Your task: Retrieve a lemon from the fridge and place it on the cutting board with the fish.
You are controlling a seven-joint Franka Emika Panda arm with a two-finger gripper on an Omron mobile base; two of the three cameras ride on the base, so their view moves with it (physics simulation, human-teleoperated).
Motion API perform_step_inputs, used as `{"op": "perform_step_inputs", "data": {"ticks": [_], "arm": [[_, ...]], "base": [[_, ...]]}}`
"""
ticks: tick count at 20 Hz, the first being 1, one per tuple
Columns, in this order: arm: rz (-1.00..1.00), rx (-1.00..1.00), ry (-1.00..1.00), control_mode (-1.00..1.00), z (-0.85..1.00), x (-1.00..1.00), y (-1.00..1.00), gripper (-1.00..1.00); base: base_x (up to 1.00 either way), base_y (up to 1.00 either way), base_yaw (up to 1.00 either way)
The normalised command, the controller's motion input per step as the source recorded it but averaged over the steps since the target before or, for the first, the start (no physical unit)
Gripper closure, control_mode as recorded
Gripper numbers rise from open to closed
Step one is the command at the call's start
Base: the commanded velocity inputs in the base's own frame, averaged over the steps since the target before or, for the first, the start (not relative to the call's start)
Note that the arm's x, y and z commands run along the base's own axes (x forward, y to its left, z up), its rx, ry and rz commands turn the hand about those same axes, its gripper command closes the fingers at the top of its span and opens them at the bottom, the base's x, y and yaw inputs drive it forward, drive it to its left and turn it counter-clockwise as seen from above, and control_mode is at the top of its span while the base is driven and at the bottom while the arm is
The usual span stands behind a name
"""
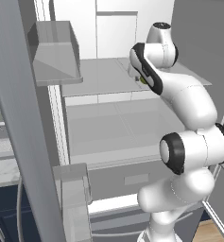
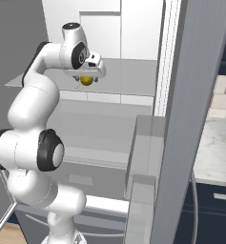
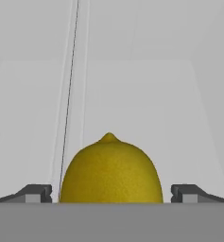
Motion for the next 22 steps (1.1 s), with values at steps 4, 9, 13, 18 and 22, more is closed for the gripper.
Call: {"op": "perform_step_inputs", "data": {"ticks": [4, 9, 13, 18, 22], "arm": [[0.00, 0.00, 0.04, -1.00, -0.03, 0.00, 0.00, 1.00], [0.00, 0.00, 0.01, -1.00, -0.01, 0.00, 0.00, 1.00], [0.00, 0.00, -0.01, -1.00, 0.00, -0.08, 0.00, 1.00], [0.00, 0.00, -0.18, -1.00, 0.01, -0.64, 0.00, 1.00], [0.00, 0.00, -0.12, -1.00, 0.13, -0.93, 0.01, 1.00]], "base": [[0.00, 0.00, 0.00], [0.00, 0.00, 0.00], [0.00, 0.00, 0.00], [0.00, 0.00, 0.00], [0.00, 0.00, 0.00]]}}
